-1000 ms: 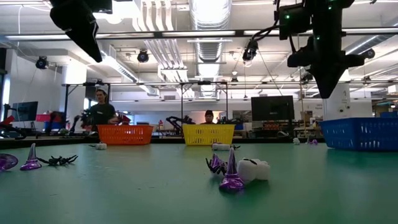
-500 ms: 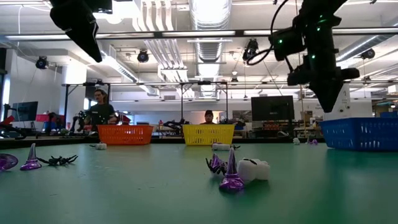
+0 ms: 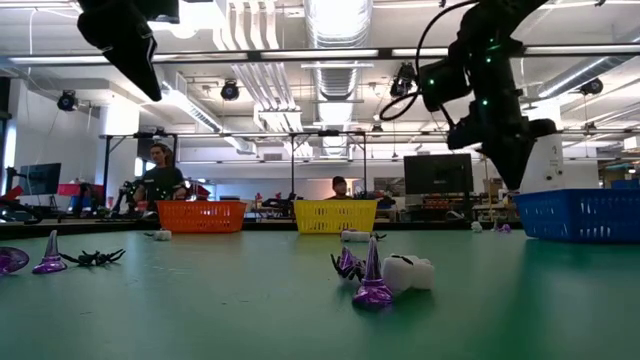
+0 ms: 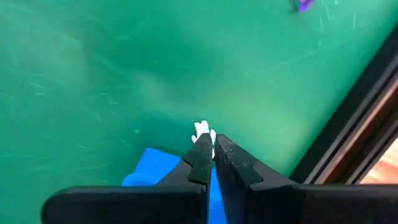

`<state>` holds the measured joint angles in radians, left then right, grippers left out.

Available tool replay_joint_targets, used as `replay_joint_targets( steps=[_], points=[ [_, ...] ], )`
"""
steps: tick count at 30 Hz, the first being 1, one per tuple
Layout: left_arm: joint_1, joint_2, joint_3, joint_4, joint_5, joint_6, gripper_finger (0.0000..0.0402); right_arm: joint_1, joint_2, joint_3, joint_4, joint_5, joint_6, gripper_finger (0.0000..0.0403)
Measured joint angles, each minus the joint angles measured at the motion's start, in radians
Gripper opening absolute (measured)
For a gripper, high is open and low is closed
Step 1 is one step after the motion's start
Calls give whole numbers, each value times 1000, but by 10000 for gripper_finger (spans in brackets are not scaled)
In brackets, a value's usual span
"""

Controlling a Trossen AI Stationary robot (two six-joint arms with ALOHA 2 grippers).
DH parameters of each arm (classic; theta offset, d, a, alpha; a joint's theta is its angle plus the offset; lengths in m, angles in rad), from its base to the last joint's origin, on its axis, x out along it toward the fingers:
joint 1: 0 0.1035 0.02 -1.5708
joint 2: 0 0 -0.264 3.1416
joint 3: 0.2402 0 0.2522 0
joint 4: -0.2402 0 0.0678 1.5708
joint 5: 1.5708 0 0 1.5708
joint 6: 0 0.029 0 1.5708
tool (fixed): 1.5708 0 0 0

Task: Sort Halloween decoration
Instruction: Put the white skeleton toy into the blue basket

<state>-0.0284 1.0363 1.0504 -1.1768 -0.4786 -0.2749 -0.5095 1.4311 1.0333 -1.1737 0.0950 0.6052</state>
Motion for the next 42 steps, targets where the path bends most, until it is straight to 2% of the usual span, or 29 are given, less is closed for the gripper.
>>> replay_joint_targets(
  steps=[5, 16, 29, 42],
  points=[
    [0, -1, 0, -1, 0, 0, 95, 0, 0, 24, -5, 9, -14, 41],
    [0, -13, 0, -18, 14, 1, 95, 5, -8, 8, -51, 7, 55, 145],
    [0, -21, 0, -17, 21, 0, 95, -78, -6, -92, 12, -60, 197, 149],
    [0, -21, 0, -17, 20, 0, 95, -173, -6, -157, 104, -168, 189, 155]
  ],
)
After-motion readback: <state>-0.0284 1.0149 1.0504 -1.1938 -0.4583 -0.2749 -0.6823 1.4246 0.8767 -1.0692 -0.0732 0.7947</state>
